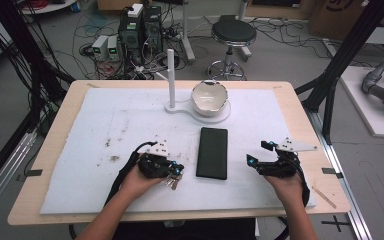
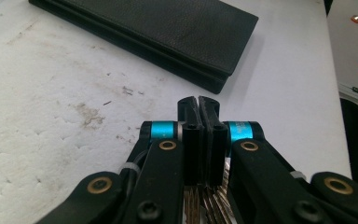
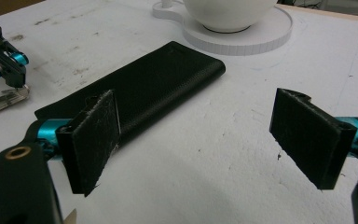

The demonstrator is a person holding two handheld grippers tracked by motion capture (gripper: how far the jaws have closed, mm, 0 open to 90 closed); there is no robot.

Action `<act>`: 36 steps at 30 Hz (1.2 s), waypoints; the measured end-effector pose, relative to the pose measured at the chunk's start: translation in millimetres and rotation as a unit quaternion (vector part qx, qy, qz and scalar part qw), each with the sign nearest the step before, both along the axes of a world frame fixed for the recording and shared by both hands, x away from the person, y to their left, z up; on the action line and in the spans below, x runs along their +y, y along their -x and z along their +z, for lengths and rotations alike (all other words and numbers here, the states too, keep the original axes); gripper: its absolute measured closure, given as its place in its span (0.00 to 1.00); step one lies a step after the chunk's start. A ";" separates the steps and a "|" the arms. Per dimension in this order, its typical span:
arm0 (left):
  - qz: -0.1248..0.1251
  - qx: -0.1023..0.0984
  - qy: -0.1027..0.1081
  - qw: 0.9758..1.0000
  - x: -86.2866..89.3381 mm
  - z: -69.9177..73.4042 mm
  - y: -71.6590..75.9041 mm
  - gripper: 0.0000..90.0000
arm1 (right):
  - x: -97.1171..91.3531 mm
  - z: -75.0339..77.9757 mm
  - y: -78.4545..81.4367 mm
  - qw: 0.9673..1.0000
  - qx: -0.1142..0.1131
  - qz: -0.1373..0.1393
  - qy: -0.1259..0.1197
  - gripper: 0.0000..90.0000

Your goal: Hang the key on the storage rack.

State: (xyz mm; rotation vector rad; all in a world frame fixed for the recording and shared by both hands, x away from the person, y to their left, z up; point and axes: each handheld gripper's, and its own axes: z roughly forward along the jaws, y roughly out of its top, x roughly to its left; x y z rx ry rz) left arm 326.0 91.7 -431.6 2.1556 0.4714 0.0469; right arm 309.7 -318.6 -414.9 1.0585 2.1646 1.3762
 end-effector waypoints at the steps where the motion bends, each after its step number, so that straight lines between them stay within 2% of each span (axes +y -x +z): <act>1: 0.000 -0.006 0.002 1.000 1.7 3.3 0.6 0.98 | 0.0 0.0 0.0 1.000 0.000 0.000 0.000 0.18; 3: 0.002 -0.008 0.006 1.000 2.9 5.7 1.2 0.98 | 0.0 0.0 0.0 1.000 0.000 0.000 -0.001 0.18; 6: 0.008 -0.021 0.016 1.000 9.0 18.9 1.6 0.98 | 0.1 0.0 0.0 1.000 0.000 0.000 -0.002 0.18; 9: 0.024 -0.029 0.028 0.999 18.4 37.6 -3.7 0.98 | 0.8 0.2 -0.1 1.000 0.001 0.001 -0.004 0.18; 10: 0.024 -0.029 0.028 0.999 18.4 37.6 -3.7 0.98 | 0.8 0.2 -0.1 1.000 0.001 0.001 -0.004 0.18; 11: 0.030 -0.031 0.031 0.999 23.8 46.9 -8.6 0.98 | 1.0 0.3 -0.2 1.000 0.000 0.002 -0.005 0.18; 12: 0.030 -0.031 0.031 0.999 23.8 46.9 -8.6 0.98 | 1.0 0.3 -0.2 1.000 0.000 0.002 -0.005 0.18; 13: 0.036 -0.034 0.036 0.998 29.0 56.3 -14.0 0.98 | 0.9 0.3 -0.2 1.000 0.000 0.002 -0.005 0.18; 14: 0.036 -0.034 0.036 0.998 29.0 56.3 -14.0 0.98 | 0.9 0.3 -0.2 1.000 0.000 0.002 -0.005 0.18; 17: 0.044 -0.029 0.054 0.997 39.7 73.8 -26.1 0.98 | 0.3 0.3 0.0 1.000 0.003 0.002 -0.007 0.18; 19: 0.049 -0.030 0.054 0.997 44.2 83.0 -32.2 0.98 | 0.5 0.2 0.0 1.000 0.003 0.002 -0.007 0.18; 20: 0.049 -0.030 0.054 0.997 44.2 83.0 -32.2 0.98 | 0.5 0.2 0.0 1.000 0.003 0.002 -0.007 0.18; 21: 0.056 -0.030 0.055 0.996 47.8 91.9 -38.3 0.98 | 1.2 0.1 0.1 1.000 0.003 0.002 -0.007 0.18; 22: 0.056 -0.030 0.055 0.996 47.8 91.9 -38.3 0.98 | 1.2 0.1 0.1 1.000 0.003 0.002 -0.007 0.18; 28: 0.072 -0.048 0.064 0.994 52.3 126.5 -61.3 0.98 | 3.8 -0.7 -0.4 1.000 0.008 0.005 -0.004 0.18; 30: 0.073 -0.047 0.065 0.994 52.1 131.6 -65.0 0.98 | 4.8 -1.1 -0.3 1.000 0.010 0.005 -0.002 0.18; 35: 0.083 -0.064 0.050 0.993 43.6 157.2 -81.7 0.98 | 6.3 -1.7 -1.3 1.000 0.011 0.009 -0.001 0.18; 36: 0.086 -0.068 0.052 0.993 41.3 166.4 -89.8 0.98 | 7.1 -1.3 -1.0 1.000 0.014 0.011 -0.003 0.18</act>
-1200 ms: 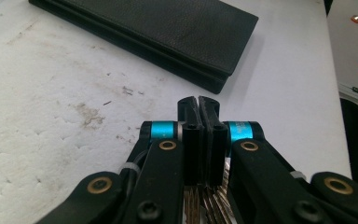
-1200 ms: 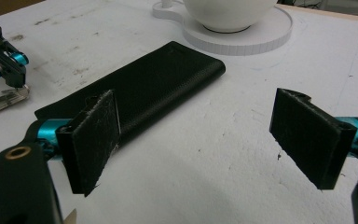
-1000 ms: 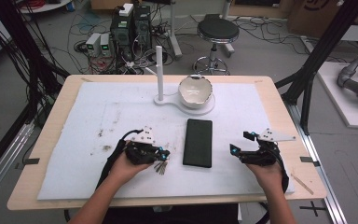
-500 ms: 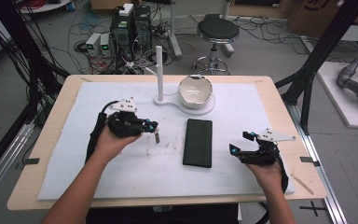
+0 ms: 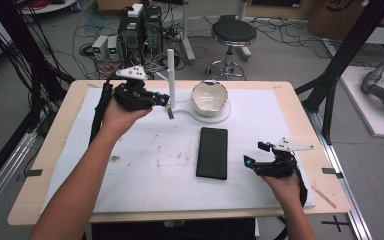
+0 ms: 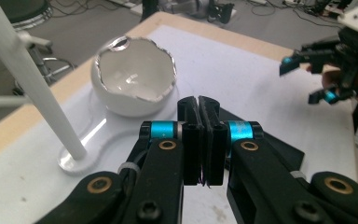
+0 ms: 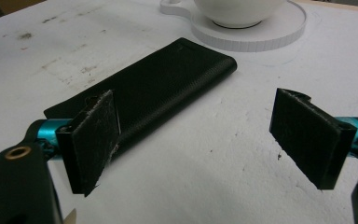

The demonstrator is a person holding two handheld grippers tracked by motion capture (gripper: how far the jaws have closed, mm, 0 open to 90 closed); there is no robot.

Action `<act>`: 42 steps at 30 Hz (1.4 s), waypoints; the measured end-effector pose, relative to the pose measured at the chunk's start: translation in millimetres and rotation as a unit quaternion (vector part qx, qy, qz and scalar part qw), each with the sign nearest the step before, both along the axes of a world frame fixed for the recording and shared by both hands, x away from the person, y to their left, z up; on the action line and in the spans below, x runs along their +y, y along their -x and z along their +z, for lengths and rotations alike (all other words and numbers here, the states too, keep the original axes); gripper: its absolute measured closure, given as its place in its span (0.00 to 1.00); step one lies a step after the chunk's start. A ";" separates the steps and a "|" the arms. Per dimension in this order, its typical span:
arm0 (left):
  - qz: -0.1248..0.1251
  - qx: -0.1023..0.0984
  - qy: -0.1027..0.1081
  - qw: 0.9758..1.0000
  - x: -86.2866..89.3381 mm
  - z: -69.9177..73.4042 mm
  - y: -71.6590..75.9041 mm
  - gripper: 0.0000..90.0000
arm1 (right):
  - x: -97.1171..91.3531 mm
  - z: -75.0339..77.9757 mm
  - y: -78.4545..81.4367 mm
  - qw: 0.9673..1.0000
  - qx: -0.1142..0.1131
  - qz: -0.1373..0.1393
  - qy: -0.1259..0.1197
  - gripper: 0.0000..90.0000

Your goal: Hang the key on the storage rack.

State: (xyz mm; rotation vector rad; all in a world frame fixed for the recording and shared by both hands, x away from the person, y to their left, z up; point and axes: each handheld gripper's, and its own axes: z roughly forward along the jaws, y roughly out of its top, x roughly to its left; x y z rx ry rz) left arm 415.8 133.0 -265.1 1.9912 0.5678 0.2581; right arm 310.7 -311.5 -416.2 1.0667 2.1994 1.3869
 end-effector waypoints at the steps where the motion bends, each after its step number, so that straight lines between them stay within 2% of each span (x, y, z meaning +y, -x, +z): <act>1: 0.002 -0.004 0.000 1.000 -0.8 4.2 -4.3 0.98 | 0.5 0.1 0.0 1.000 -0.001 0.001 -0.001 0.18; 3: 0.004 -0.004 0.001 1.000 -1.6 7.8 -8.8 0.98 | 1.1 0.3 0.3 1.000 -0.003 0.002 0.000 0.18; 9: 0.015 -0.009 -0.013 1.000 -6.1 24.2 -34.5 0.98 | 1.0 0.4 0.1 1.000 -0.003 0.003 -0.002 0.18; 11: 0.018 -0.013 -0.011 1.000 -6.8 27.0 -42.9 0.98 | 0.7 0.6 0.4 1.000 -0.002 0.002 -0.004 0.18; 17: 0.027 -0.008 -0.005 1.000 -9.4 31.3 -57.9 0.98 | -0.9 0.9 0.2 1.000 -0.004 0.001 -0.008 0.18; 19: 0.030 -0.009 -0.011 0.999 -12.0 33.0 -66.0 0.98 | -0.8 0.8 0.1 1.000 -0.005 0.001 -0.008 0.18; 22: 0.031 -0.014 -0.012 0.999 -14.4 33.0 -69.9 0.98 | 0.2 0.6 0.5 1.000 -0.004 0.004 -0.006 0.18; 23: 0.032 -0.011 -0.002 0.999 -15.8 30.8 -73.1 0.98 | 0.0 0.4 0.4 1.000 -0.004 0.005 -0.004 0.18; 28: 0.043 -0.005 -0.007 0.999 -14.1 25.1 -80.0 0.98 | -0.8 0.0 0.3 1.000 -0.001 0.003 -0.004 0.18; 32: 0.052 0.008 -0.001 0.999 -8.4 20.0 -88.6 0.98 | -1.1 0.1 1.5 1.000 -0.002 0.003 -0.003 0.18; 34: 0.057 0.006 -0.007 0.998 -6.8 18.3 -91.3 0.98 | -1.1 0.1 1.7 1.000 -0.001 0.002 -0.003 0.18; 38: 0.071 0.012 -0.003 0.997 0.2 14.6 -98.3 0.98 | -3.0 -0.4 1.9 1.000 -0.001 -0.001 -0.002 0.18; 42: 0.073 0.011 0.002 0.997 2.0 12.3 -102.5 0.98 | -2.1 -0.7 1.9 1.000 0.001 0.000 -0.001 0.18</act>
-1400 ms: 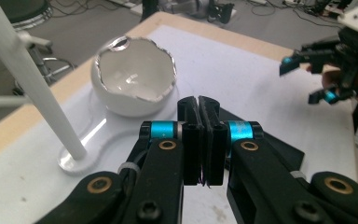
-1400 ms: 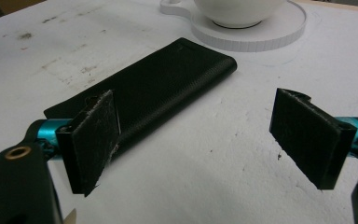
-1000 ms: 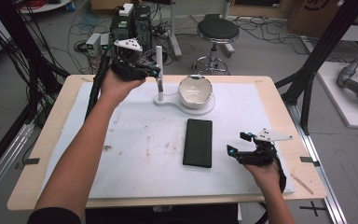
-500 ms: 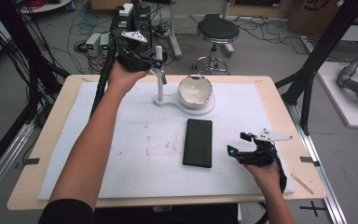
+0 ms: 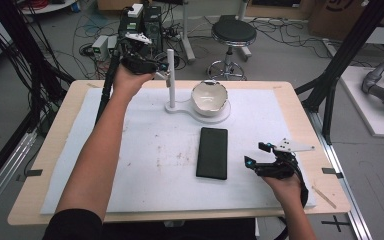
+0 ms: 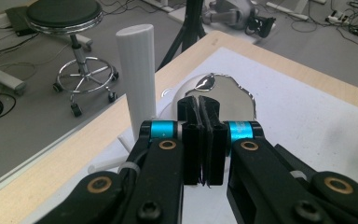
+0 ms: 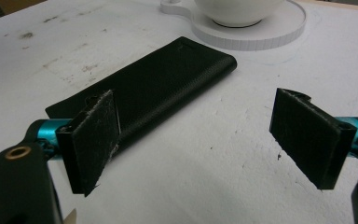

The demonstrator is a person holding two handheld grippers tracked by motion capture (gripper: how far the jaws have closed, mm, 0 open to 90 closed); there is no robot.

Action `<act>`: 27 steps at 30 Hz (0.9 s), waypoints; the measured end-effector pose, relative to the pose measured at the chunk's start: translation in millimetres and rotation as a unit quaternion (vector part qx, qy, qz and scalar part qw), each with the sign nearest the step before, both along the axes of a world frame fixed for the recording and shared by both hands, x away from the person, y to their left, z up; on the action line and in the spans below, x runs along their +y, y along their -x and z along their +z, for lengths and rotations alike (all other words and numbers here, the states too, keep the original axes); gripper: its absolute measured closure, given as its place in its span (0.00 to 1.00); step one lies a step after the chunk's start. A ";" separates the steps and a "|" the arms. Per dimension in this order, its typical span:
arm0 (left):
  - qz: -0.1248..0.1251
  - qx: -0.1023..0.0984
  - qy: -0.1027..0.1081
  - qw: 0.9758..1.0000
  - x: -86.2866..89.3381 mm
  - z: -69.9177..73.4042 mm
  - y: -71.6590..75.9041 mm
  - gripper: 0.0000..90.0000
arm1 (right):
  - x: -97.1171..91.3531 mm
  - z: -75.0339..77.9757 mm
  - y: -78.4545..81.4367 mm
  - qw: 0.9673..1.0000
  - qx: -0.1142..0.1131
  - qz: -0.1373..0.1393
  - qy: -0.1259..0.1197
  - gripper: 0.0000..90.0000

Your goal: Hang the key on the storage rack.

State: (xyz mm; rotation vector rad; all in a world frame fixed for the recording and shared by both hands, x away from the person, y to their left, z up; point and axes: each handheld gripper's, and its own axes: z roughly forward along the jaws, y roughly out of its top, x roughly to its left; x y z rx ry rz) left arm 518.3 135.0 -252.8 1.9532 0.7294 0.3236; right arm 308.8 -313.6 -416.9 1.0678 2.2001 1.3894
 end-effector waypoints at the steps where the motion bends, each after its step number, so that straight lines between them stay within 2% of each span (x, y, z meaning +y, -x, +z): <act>1: 0.000 0.001 0.000 1.000 -0.3 -0.3 -1.3 0.98 | 0.3 -0.2 -0.4 1.000 -0.001 0.000 0.001 0.18; 4: 0.009 0.006 -0.003 1.000 -1.9 0.0 -4.7 0.98 | 1.0 -0.4 -0.6 1.000 0.001 0.002 0.003 0.18; 7: 0.016 0.001 -0.010 1.000 -3.2 0.2 -4.9 0.98 | -0.8 0.1 -0.4 1.000 -0.002 -0.001 0.000 0.18; 9: 0.016 0.005 -0.005 1.000 -3.3 -0.6 -5.3 0.98 | -2.8 0.4 0.1 1.000 0.000 -0.003 -0.003 0.18; 11: 0.020 -0.004 -0.012 1.000 -3.0 -0.2 -4.5 0.97 | -3.6 0.5 0.0 1.000 -0.001 -0.004 -0.003 0.18; 12: 0.025 -0.008 -0.009 1.000 -1.8 0.6 -3.9 0.89 | -4.1 0.2 -0.1 1.000 -0.001 -0.004 -0.004 0.18; 13: 0.031 -0.009 0.001 0.999 -0.5 1.3 -3.9 0.89 | -4.1 0.2 -0.1 1.000 -0.001 -0.004 -0.004 0.18; 14: 0.033 -0.005 0.008 0.999 1.0 1.9 -3.8 0.83 | -3.3 0.3 0.3 1.000 0.001 -0.003 -0.004 0.18; 19: 0.037 -0.008 0.007 0.999 5.8 4.1 3.1 0.70 | -3.7 0.8 0.2 1.000 -0.001 -0.005 -0.005 0.18; 21: 0.027 -0.008 0.009 1.000 9.4 4.2 7.8 0.68 | -4.4 0.8 -0.1 1.000 -0.003 -0.006 -0.005 0.18; 22: 0.009 -0.004 0.022 1.000 14.4 3.5 13.2 0.63 | -4.8 0.8 -0.2 1.000 -0.002 -0.006 -0.006 0.18; 23: 0.002 -0.009 0.023 1.000 17.2 3.0 17.2 0.62 | -5.0 0.7 -0.3 1.000 -0.003 -0.006 -0.008 0.18; 24: 0.002 -0.009 0.023 1.000 17.2 3.0 17.2 0.61 | -5.2 0.6 -0.3 1.000 -0.003 -0.005 -0.009 0.18; 27: -0.008 -0.006 0.031 0.999 30.2 -2.5 32.1 0.57 | -4.6 0.4 0.1 1.000 0.002 -0.005 -0.013 0.18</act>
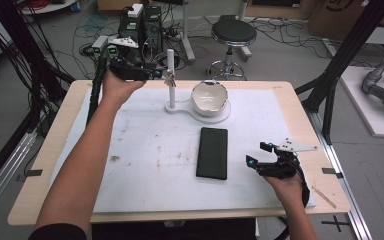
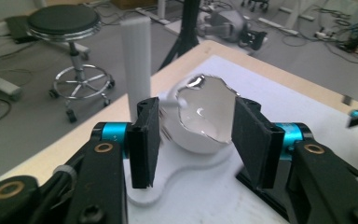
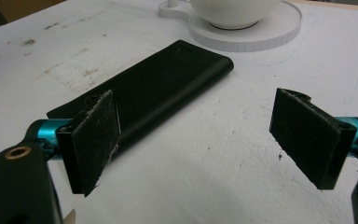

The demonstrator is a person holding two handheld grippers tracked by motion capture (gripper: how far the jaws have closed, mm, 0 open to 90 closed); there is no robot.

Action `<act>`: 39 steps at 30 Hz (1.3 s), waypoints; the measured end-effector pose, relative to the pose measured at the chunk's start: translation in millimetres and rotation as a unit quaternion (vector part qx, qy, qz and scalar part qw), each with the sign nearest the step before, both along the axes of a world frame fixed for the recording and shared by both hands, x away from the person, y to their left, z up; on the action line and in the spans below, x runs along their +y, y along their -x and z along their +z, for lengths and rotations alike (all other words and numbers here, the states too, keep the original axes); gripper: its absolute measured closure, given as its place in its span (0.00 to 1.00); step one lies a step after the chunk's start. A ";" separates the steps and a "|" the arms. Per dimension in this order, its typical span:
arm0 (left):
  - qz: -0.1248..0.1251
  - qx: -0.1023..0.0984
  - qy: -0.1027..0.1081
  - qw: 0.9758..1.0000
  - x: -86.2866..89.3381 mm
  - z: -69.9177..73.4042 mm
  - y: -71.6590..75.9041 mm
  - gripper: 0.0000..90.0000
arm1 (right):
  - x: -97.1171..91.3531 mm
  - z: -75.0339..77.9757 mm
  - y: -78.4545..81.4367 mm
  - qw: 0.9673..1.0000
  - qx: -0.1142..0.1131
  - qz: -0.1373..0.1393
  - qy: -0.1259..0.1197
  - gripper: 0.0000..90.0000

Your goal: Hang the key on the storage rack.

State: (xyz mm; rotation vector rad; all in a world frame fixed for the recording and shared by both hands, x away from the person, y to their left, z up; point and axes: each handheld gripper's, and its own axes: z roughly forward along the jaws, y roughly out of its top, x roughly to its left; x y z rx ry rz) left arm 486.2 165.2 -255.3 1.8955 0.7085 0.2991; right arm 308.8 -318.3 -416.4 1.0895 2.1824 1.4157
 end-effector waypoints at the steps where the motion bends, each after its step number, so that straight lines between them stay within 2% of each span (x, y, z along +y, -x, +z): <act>1: 0.000 0.000 0.000 1.000 0.0 0.0 0.0 0.56 | 0.4 -0.1 0.0 1.000 0.002 0.001 0.001 0.18; 3: -0.004 -0.007 0.004 1.000 6.8 -5.4 10.1 0.54 | 0.9 -0.1 0.1 1.000 -0.001 0.001 0.005 0.18; 6: -0.007 -0.012 0.000 1.000 14.5 -15.6 23.8 0.51 | 0.4 0.3 0.4 1.000 -0.003 -0.002 0.004 0.18; 9: -0.013 -0.011 0.001 1.000 20.3 -27.4 36.0 0.49 | -0.1 0.3 0.5 1.000 -0.004 -0.002 0.004 0.18; 12: -0.021 -0.009 -0.007 1.000 21.9 -38.8 46.3 0.47 | 0.7 0.1 1.0 1.000 -0.003 0.000 0.006 0.18; 13: -0.029 -0.010 -0.009 0.999 22.8 -47.2 53.5 0.45 | 1.5 0.2 1.0 1.000 -0.003 -0.001 0.007 0.18; 17: -0.034 -0.007 -0.005 0.999 24.0 -59.5 64.8 0.42 | 2.4 0.0 0.9 1.000 -0.001 0.000 0.008 0.18; 18: -0.035 -0.008 -0.004 0.999 25.0 -67.7 72.8 0.41 | 3.0 -0.2 0.9 1.000 0.000 -0.001 0.008 0.18; 19: -0.035 -0.008 -0.004 0.999 25.0 -67.7 72.8 0.41 | 3.1 -0.2 0.9 1.000 0.000 -0.001 0.008 0.18; 20: -0.034 -0.007 -0.002 0.999 26.5 -77.5 81.1 0.40 | 3.1 0.1 1.1 1.000 0.001 -0.002 0.008 0.18; 21: -0.034 -0.007 -0.002 0.999 26.5 -77.5 81.1 0.39 | 2.9 0.2 1.1 1.000 -0.001 -0.003 0.009 0.18; 23: -0.033 -0.005 -0.002 0.999 29.2 -88.2 88.2 0.37 | 2.8 0.2 1.2 1.000 0.000 -0.003 0.009 0.18; 24: -0.028 -0.004 0.006 1.000 31.5 -98.5 95.2 0.35 | 2.9 0.0 1.0 1.000 0.000 -0.003 0.010 0.18; 25: -0.028 -0.004 0.006 1.000 31.5 -98.5 95.2 0.34 | 2.8 -0.4 0.5 1.000 -0.001 -0.003 0.011 0.18; 26: -0.026 0.000 0.012 1.000 33.0 -106.5 101.1 0.33 | 3.0 -0.6 0.4 1.000 0.004 -0.002 0.011 0.18; 33: -0.026 0.004 0.016 1.000 33.2 -121.8 117.6 0.20 | 3.7 -1.5 -0.8 1.000 0.005 0.001 0.014 0.18; 34: -0.027 0.003 0.022 0.999 33.5 -124.2 122.7 0.19 | 3.5 -1.5 -0.8 1.000 0.007 0.000 0.014 0.18; 38: -0.033 0.000 0.022 0.999 34.3 -128.0 131.8 0.16 | 3.2 -2.0 -1.3 1.000 0.008 -0.001 0.014 0.18; 39: -0.038 0.005 0.020 0.999 34.7 -132.3 136.7 0.15 | 3.4 -2.2 -1.7 1.000 0.008 0.000 0.015 0.18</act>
